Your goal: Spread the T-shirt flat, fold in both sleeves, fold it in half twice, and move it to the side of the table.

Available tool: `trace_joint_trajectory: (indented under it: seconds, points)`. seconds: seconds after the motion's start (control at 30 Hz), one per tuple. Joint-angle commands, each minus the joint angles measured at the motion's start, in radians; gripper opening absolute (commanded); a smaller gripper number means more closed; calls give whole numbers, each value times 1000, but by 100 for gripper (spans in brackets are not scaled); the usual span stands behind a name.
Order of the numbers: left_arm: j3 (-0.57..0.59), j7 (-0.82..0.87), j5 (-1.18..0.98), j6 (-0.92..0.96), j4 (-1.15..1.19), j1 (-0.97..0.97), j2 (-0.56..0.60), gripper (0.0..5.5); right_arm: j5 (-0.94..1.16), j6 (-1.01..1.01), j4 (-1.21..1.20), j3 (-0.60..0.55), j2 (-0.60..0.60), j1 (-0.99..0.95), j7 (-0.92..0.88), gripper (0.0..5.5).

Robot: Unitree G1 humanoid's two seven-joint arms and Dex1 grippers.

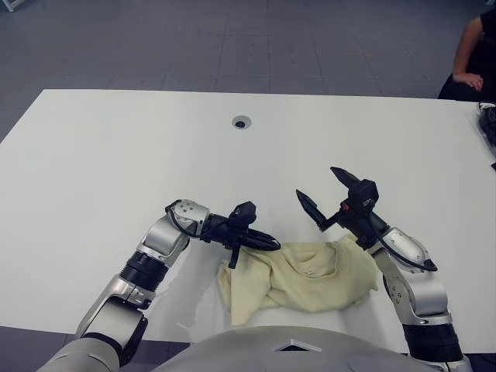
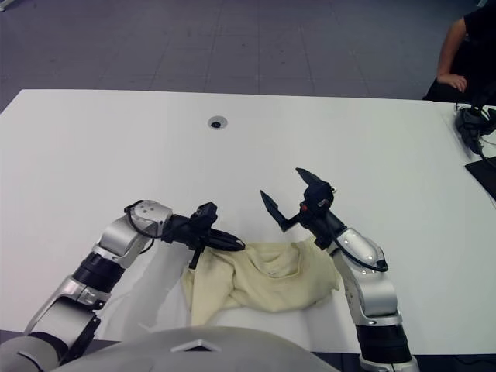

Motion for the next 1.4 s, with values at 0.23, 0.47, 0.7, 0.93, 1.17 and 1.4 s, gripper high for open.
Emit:
trace_joint_trajectory:
  seconds: [0.23,0.47,0.7,0.93,1.17,1.4]
  points:
    - [15,16,1,-5,-29,-4,4,3,-6,-1,-18,5,3,-4,8,540]
    - [48,53,-34,-18,-315,88,69,3,2,7,-27,-4,4,-9,7,540]
    - [17,60,-41,-24,-604,226,195,3,37,15,-83,-82,-71,13,59,540]
    - [-44,101,54,-91,-670,302,274,3,50,12,-105,-186,-316,41,274,540]
    - [-123,142,104,-105,-668,310,258,3,127,80,-98,-263,-517,64,498,540]
    - [-156,172,82,-95,-659,337,246,3,158,108,-18,-131,-601,-73,714,540]
